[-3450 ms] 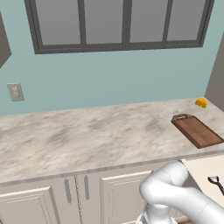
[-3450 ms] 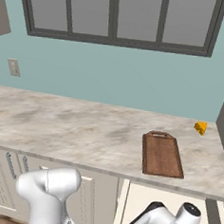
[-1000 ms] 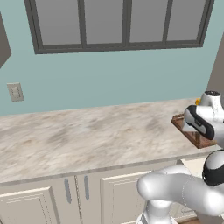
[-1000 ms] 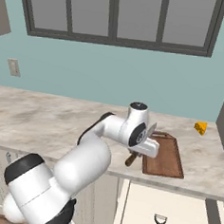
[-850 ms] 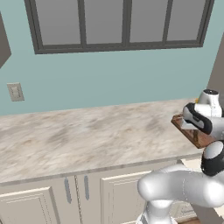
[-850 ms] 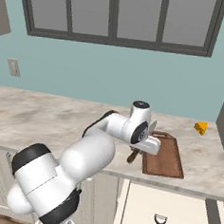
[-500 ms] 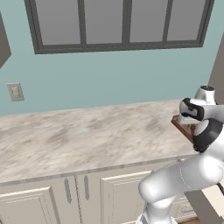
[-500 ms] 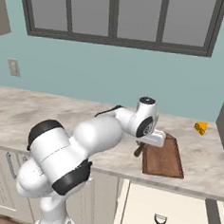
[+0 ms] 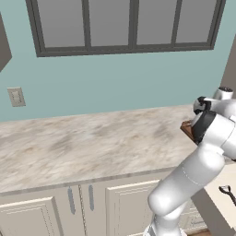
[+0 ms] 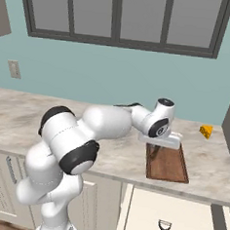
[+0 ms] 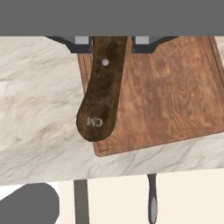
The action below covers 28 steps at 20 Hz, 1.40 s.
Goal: Open the drawer on the right and place the cutting tools on the cutting board.
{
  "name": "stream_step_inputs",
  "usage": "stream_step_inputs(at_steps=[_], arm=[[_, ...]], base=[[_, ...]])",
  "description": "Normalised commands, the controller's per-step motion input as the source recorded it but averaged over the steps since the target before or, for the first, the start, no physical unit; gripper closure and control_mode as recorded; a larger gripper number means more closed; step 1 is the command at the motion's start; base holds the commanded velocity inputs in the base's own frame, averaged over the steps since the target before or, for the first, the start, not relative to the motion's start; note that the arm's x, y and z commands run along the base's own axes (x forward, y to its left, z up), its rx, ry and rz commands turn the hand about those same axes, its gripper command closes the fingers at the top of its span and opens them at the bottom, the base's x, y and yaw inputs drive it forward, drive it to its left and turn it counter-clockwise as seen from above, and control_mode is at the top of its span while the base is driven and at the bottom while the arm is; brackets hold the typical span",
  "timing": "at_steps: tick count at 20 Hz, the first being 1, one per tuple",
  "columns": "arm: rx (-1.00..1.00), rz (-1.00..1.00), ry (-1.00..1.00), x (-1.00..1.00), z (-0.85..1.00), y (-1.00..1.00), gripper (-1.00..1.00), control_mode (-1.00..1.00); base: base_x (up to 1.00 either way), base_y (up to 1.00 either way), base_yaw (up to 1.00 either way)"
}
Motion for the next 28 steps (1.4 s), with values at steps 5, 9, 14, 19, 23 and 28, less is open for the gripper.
stream_step_inputs(at_steps=[5,9,14,19,23,28], arm=[[-0.02,0.00,0.00,0.00,-0.09,0.00,1.00,-1.00],[-0.06,0.01,0.00,0.00,-0.28,-0.05,1.00,-1.00],[-0.09,0.03,0.00,-0.03,-0.40,-0.22,1.00,-1.00],[-0.02,0.04,0.00,0.00,-0.24,-0.18,1.00,-1.00],[0.00,0.03,0.00,0.09,-0.11,-0.16,1.00,-1.00],[0.00,0.01,0.00,0.26,-0.01,-0.01,-1.00,-1.00]], base=[[0.00,0.00,0.00],[0.00,0.00,0.00],[0.00,0.00,0.00],[0.00,0.00,0.00],[0.00,0.00,0.00],[0.00,0.00,0.00]])
